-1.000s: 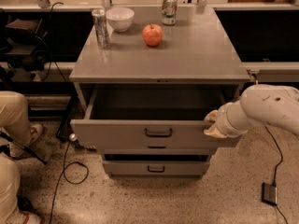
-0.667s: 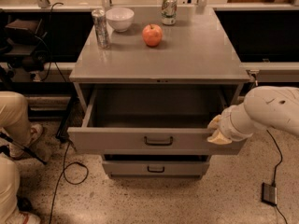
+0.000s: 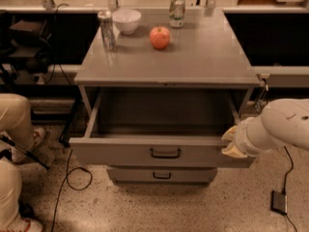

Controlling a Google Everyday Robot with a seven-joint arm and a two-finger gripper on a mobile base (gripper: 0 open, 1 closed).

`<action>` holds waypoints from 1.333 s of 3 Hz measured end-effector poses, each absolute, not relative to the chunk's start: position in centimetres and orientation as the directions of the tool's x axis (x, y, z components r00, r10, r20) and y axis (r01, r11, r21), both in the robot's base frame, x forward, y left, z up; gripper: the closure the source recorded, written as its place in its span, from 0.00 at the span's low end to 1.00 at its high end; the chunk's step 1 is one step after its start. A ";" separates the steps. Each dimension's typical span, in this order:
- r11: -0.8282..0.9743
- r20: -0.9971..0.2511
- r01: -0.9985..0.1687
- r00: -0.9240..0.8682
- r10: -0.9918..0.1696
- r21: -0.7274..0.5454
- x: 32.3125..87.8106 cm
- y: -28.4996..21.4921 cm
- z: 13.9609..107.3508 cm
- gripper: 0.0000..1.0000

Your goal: Open top drawer

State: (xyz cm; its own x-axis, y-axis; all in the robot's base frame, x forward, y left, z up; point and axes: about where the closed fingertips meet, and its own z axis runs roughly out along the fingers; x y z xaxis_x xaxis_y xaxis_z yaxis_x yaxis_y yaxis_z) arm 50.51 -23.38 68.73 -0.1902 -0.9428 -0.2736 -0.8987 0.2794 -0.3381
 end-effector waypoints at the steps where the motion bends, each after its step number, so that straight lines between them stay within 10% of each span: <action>1: 0.280 -0.274 -0.899 -0.190 -0.943 -0.338 50.5 -23.4 68.7 1.00; 4: 0.437 -0.239 -0.839 -0.374 -0.896 -0.325 43.7 -25.7 69.9 1.00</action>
Offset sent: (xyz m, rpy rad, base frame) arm -0.1587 -0.0510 0.0314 -0.0777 0.0674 -0.4239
